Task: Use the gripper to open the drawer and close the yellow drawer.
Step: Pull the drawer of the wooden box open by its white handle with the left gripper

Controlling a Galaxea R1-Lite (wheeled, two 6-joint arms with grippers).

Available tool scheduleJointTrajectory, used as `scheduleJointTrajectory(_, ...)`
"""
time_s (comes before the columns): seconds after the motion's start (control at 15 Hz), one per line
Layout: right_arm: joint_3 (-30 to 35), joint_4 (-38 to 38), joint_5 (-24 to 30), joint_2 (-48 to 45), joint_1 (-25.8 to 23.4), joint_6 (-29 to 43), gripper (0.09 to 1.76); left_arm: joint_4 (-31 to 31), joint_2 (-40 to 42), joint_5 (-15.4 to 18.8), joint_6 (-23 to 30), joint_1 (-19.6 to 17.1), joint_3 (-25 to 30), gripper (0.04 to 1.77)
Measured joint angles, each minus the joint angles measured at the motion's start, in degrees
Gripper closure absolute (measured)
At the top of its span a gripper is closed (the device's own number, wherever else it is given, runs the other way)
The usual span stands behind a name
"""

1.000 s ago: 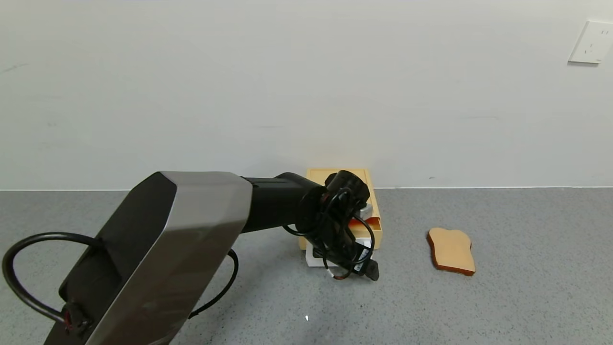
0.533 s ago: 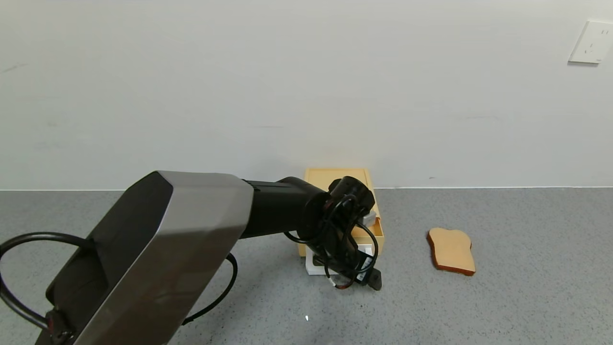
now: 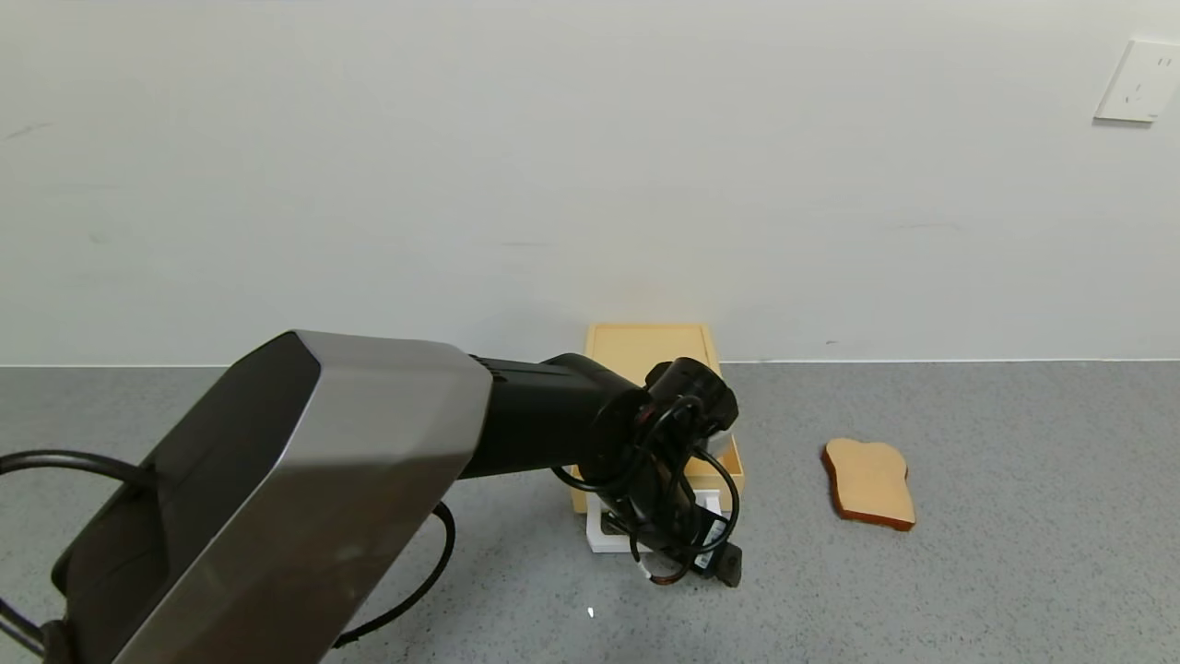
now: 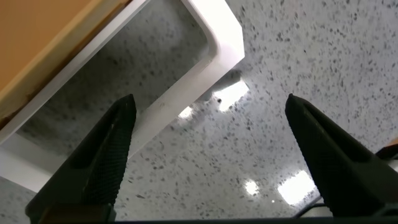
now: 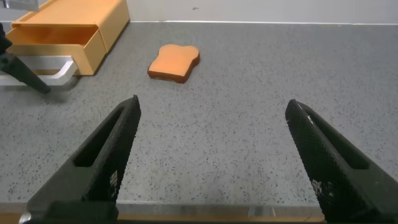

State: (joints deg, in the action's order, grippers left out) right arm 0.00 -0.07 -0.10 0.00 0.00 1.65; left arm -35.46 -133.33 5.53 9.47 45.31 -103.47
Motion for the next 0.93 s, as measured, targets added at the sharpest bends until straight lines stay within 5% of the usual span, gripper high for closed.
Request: scheduleJointTrajectory(0.93,0.0,0.0,0.0,0.0,0.0,0.0,0.14,0.0,4.3,-1.4,5.8,4.4,6.8,0.09)
